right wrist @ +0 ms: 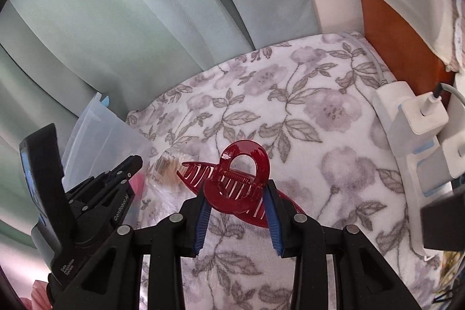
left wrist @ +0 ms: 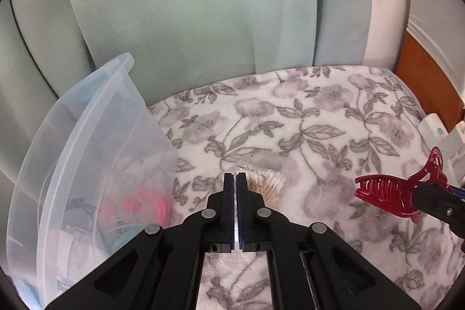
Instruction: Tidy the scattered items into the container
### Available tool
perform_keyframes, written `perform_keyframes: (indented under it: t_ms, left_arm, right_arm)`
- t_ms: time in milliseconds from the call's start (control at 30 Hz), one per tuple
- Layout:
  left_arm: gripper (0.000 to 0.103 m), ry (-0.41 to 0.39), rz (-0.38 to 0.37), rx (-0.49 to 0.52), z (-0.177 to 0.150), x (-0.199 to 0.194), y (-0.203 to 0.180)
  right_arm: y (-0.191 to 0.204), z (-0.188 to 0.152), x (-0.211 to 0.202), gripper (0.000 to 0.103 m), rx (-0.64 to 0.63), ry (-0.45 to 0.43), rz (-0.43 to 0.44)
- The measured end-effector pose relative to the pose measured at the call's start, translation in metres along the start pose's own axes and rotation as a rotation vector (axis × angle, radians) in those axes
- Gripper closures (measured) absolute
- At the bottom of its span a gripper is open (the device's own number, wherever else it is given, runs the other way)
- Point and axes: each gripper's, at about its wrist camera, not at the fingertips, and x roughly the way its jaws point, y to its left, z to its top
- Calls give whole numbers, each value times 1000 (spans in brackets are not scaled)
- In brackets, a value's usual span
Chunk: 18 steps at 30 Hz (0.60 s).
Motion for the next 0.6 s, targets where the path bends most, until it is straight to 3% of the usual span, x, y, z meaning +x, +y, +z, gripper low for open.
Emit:
perform_keyframes:
  t_ms: [267, 300, 367, 400, 600]
  left_arm:
    - [101, 0, 34, 42, -10, -3, -1]
    - [96, 4, 42, 45, -9, 1, 1]
    - [73, 11, 61, 43, -9, 7, 4]
    - [56, 12, 57, 36, -9, 9, 7]
    - [44, 58, 31, 59, -13, 33, 12]
  right_arm:
    - [-20, -24, -14, 65, 66, 20, -10]
    - [-22, -26, -14, 65, 69, 23, -12]
    - [-25, -29, -14, 65, 79, 29, -13]
    - [-27, -30, -14, 65, 84, 32, -14]
    - [-37, -34, -10, 65, 120, 31, -10]
